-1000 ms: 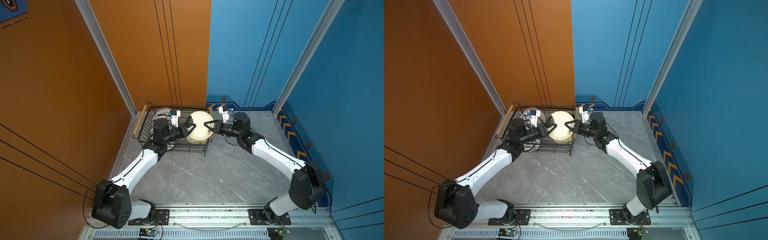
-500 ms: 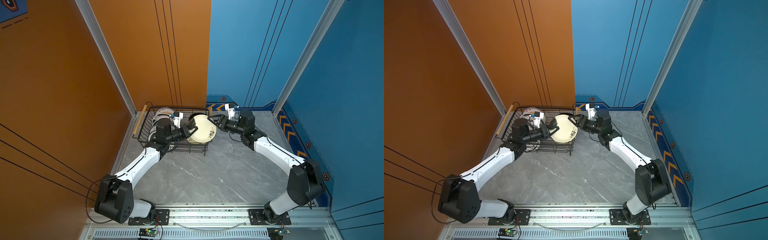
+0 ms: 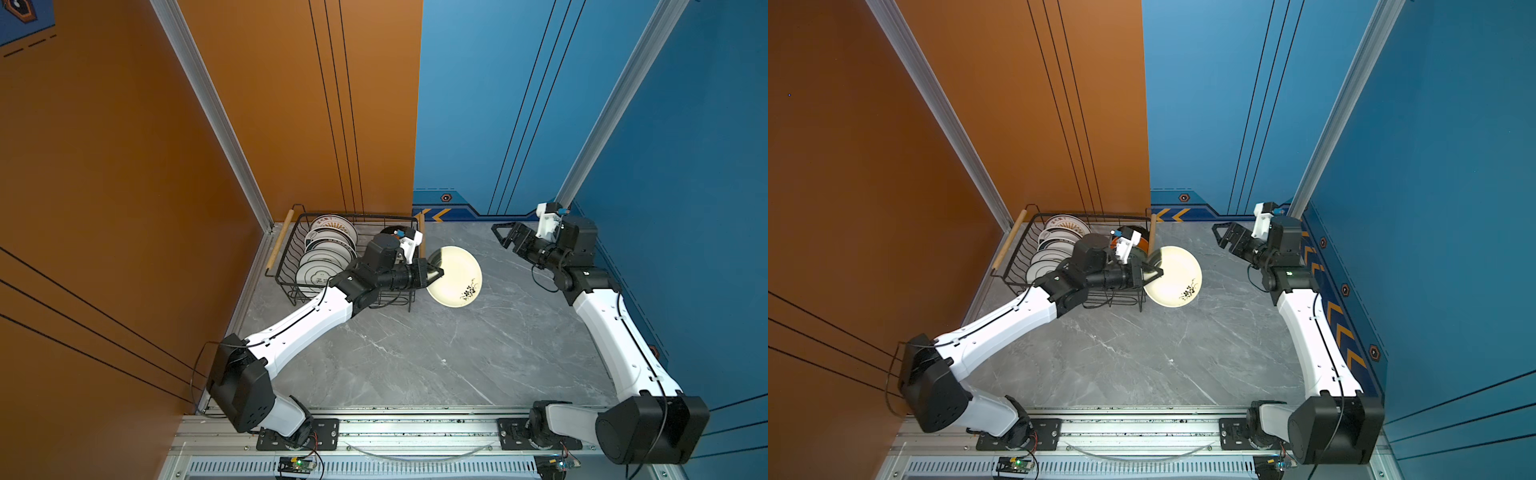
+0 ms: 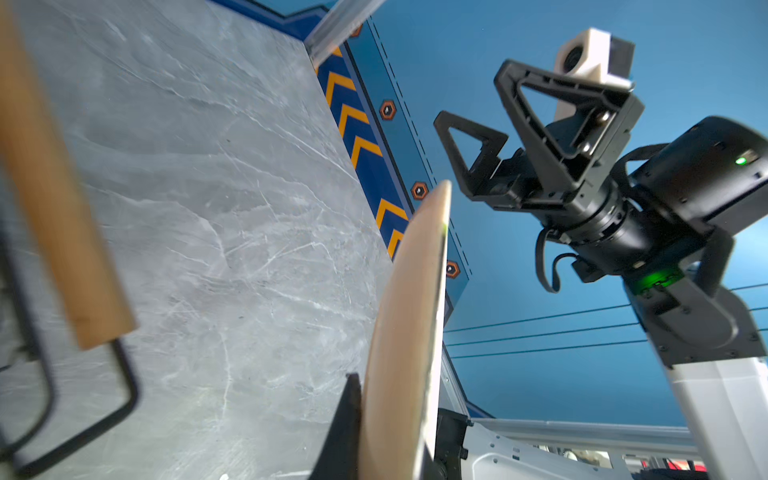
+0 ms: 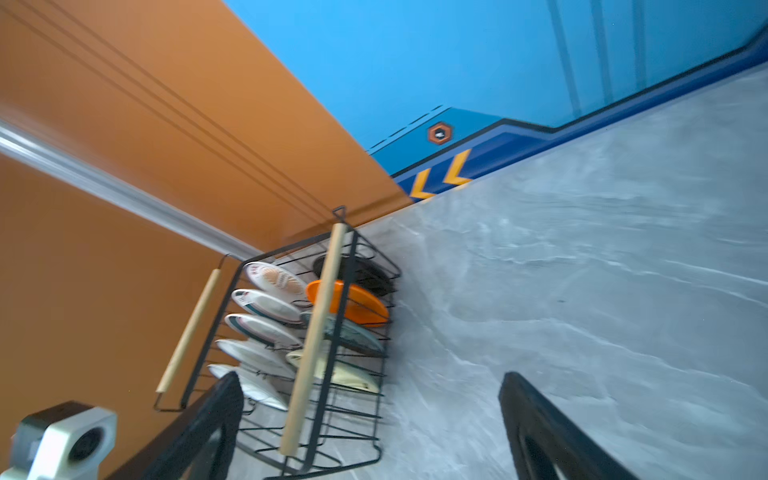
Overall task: Unload the plates from the dish rack
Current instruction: 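Pull the plate toward the robot with the left gripper while the right releases and withdraws, then lower the cream plate onto the table with the left gripper and release it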
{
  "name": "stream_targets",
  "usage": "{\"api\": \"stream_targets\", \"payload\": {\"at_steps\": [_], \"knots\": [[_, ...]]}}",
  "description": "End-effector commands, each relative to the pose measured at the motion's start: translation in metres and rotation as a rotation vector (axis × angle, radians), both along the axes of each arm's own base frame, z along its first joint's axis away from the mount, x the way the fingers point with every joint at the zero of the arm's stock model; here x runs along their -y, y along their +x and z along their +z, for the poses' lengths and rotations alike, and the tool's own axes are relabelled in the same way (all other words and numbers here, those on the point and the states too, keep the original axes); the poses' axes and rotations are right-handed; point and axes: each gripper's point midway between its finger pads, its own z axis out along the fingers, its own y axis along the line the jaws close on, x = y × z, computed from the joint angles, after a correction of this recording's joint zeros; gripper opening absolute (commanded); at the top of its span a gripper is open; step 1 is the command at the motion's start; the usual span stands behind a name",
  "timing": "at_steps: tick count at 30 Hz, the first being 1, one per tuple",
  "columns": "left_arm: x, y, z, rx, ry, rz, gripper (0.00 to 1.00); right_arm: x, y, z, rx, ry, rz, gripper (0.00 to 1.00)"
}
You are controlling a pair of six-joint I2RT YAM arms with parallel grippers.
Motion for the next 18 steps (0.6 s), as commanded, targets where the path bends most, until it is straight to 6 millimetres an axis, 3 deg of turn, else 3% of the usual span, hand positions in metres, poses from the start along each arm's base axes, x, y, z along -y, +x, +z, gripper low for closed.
{"api": "stream_targets", "payload": {"at_steps": [1, 7, 14, 18], "knots": [[0.026, 0.000, -0.025, 0.001, 0.082, 0.002, 0.00, 0.041, -0.026, -0.036, -0.108, -0.096, -0.116, 0.99], [0.082, -0.015, -0.073, -0.049, 0.122, -0.036, 0.00, 0.071, -0.047, -0.064, -0.191, -0.144, -0.204, 1.00], [0.106, -0.017, -0.127, -0.125, 0.112, -0.005, 0.00, 0.064, -0.052, -0.089, -0.251, -0.130, -0.178, 1.00], [0.116, -0.024, -0.144, -0.138, 0.122, -0.033, 0.00, 0.061, -0.059, -0.094, -0.256, -0.153, -0.180, 1.00]]}}
